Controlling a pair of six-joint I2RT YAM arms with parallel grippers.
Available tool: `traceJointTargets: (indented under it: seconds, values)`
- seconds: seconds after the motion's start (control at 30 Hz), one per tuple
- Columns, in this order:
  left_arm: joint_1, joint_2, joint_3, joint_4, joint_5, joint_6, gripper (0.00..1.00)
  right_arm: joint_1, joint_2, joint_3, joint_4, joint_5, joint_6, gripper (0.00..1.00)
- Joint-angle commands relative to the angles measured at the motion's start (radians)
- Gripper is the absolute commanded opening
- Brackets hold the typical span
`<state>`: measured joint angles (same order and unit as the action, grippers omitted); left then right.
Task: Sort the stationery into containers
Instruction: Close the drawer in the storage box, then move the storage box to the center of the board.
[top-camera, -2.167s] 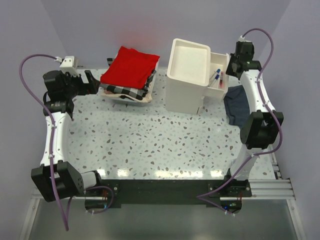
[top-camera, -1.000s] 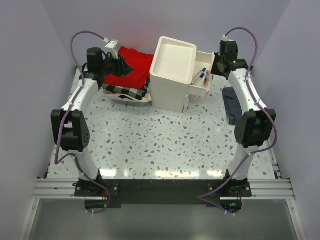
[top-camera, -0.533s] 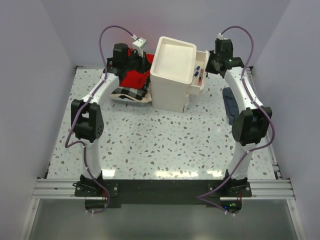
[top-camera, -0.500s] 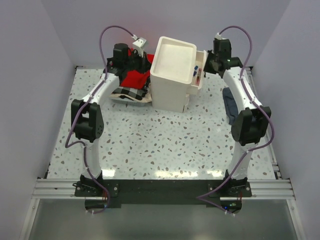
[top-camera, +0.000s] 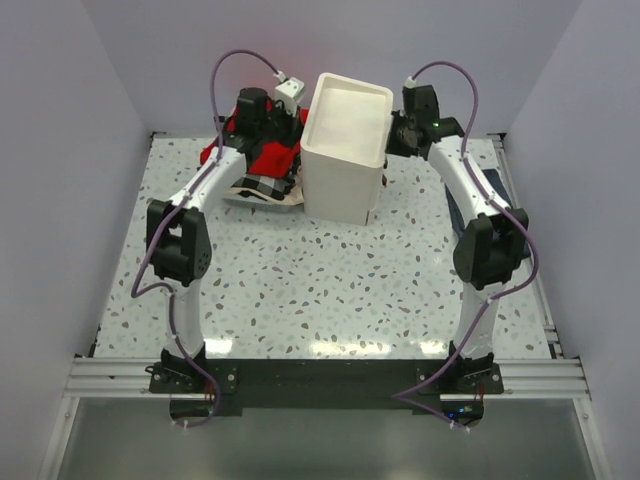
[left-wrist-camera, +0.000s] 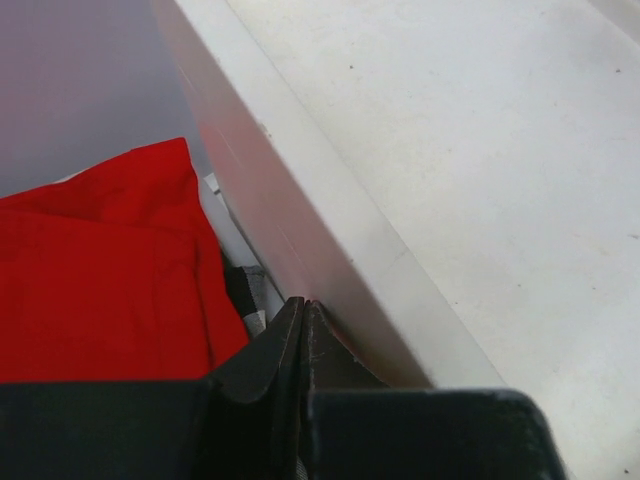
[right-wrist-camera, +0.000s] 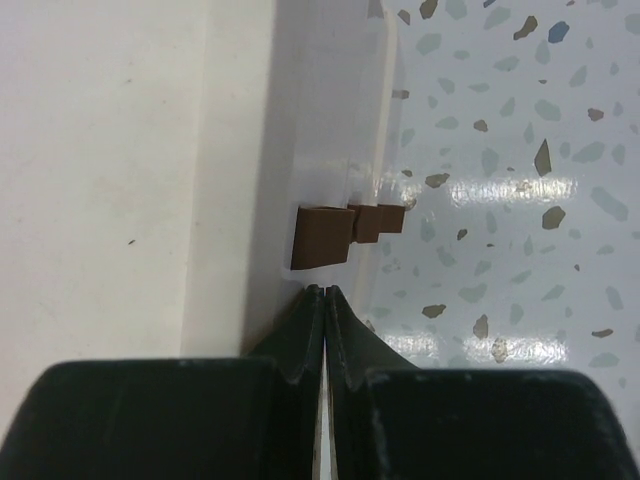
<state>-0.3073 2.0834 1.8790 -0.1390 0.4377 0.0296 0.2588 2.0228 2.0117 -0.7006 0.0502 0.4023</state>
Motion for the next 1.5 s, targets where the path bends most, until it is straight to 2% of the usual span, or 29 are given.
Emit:
traceJointTargets:
  seconds: [0.0, 0.1, 0.27, 0.37, 0.47, 0.5, 0.57, 0.6, 0.7, 0.77, 0.97, 1.1, 1.47]
  values:
    - [-0.069, -0.048, 0.029, -0.037, -0.139, 0.068, 0.04, 0.010, 0.017, 0.076, 0.009, 0.059, -0.035, 0.00]
    - [-0.033, -0.118, -0.020, -0.060, -0.233, 0.079, 0.03, -0.038, 0.074, 0.139, 0.010, 0.135, -0.037, 0.00]
    - [0.027, -0.250, -0.127, -0.099, -0.301, 0.079, 0.00, -0.078, 0.235, 0.324, 0.050, 0.210, -0.046, 0.00]
    - [0.025, -0.322, -0.190, -0.134, -0.280, 0.082, 0.00, -0.084, 0.361, 0.452, 0.095, 0.284, -0.062, 0.00]
    - [0.020, -0.379, -0.236, -0.191, -0.211, 0.085, 0.00, -0.095, 0.471, 0.562, 0.153, 0.280, -0.063, 0.00]
    - [0.020, -0.390, -0.247, -0.206, -0.127, 0.090, 0.00, -0.099, 0.508, 0.593, 0.174, 0.255, -0.057, 0.01]
    - [0.005, -0.419, -0.288, -0.241, -0.077, 0.108, 0.00, -0.119, 0.536, 0.592, 0.275, 0.186, -0.033, 0.08]
    - [-0.003, -0.427, -0.306, -0.247, -0.024, 0.119, 0.00, -0.125, 0.542, 0.557, 0.332, 0.072, -0.028, 0.11]
    - [-0.033, -0.428, -0.354, -0.261, 0.024, 0.147, 0.00, -0.144, 0.565, 0.462, 0.599, -0.088, 0.006, 0.15]
    - [-0.047, -0.402, -0.356, -0.261, 0.007, 0.168, 0.00, -0.150, 0.596, 0.450, 0.757, -0.177, 0.055, 0.18]
    - [-0.049, -0.300, -0.262, -0.289, -0.062, 0.247, 0.00, -0.159, 0.698, 0.504, 0.935, -0.243, 0.144, 0.26]
    - [-0.049, -0.235, -0.219, -0.281, -0.071, 0.266, 0.00, -0.168, 0.740, 0.506, 1.015, -0.400, 0.208, 0.27]
    - [-0.047, -0.131, -0.097, -0.212, -0.155, 0.270, 0.00, -0.205, 0.628, 0.260, 1.303, -0.858, 0.476, 0.24]
